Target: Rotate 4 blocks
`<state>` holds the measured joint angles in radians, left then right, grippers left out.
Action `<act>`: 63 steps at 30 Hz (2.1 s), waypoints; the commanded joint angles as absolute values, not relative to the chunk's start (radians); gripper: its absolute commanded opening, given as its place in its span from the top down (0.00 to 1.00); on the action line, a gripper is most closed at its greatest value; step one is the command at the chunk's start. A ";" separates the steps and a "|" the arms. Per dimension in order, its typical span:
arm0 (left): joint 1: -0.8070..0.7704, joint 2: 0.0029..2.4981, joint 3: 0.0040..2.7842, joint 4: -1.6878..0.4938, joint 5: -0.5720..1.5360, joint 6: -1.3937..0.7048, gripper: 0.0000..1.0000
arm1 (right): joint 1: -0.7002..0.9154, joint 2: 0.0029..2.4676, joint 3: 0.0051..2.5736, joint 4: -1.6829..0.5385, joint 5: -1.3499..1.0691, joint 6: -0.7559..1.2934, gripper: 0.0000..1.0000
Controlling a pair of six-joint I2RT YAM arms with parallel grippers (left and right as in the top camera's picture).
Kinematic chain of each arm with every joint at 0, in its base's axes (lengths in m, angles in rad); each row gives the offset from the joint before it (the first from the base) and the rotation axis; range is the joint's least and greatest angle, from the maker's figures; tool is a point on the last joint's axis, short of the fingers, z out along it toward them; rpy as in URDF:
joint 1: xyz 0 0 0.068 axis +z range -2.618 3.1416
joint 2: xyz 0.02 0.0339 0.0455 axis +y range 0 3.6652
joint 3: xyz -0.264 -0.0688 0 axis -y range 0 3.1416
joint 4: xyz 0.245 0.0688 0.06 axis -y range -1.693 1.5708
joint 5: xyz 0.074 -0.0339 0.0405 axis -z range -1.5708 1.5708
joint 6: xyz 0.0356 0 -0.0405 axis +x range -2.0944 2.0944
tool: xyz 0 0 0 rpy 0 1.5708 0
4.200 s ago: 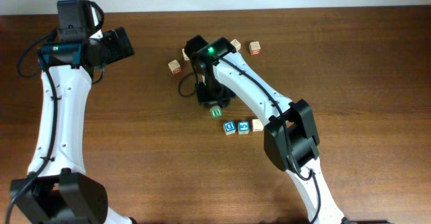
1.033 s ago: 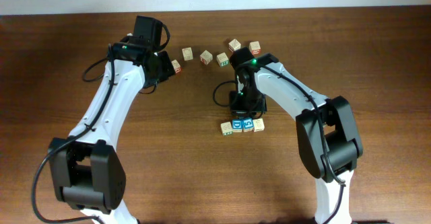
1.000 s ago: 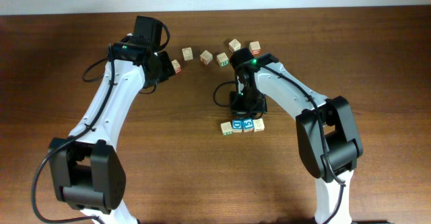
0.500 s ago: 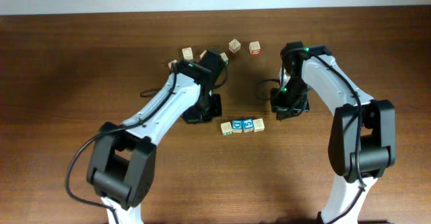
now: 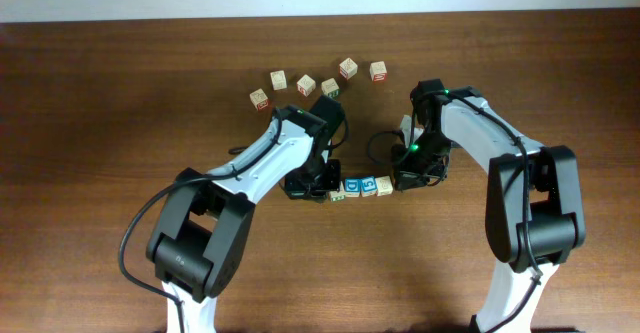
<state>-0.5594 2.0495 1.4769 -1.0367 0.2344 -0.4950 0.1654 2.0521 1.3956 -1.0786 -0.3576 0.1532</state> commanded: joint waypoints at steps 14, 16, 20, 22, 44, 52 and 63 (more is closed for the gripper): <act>-0.489 2.062 1.486 -0.828 0.213 -0.491 1.00 | 0.252 2.050 1.390 -1.059 -0.434 0.245 0.95; -0.488 2.062 1.486 -0.825 0.213 -0.472 1.00 | 0.257 2.050 1.390 -1.011 -0.442 0.272 0.95; -0.488 2.062 1.486 -0.846 0.230 -0.455 1.00 | 0.257 2.050 1.390 -0.986 -0.440 0.274 0.79; -0.490 2.062 1.486 -0.875 0.248 -0.455 0.96 | 0.255 2.050 1.390 -0.971 -0.437 0.274 0.76; -0.220 2.062 2.040 -1.180 0.018 -0.390 0.86 | 0.307 2.048 1.774 -1.220 -0.374 0.158 0.96; 0.036 2.064 2.188 -1.269 -0.027 -0.391 0.87 | 0.698 2.051 1.599 -1.102 -0.087 0.568 0.96; 0.035 2.064 2.188 -1.271 -0.026 -0.391 0.87 | 0.659 2.141 1.584 -1.069 -0.085 0.619 0.96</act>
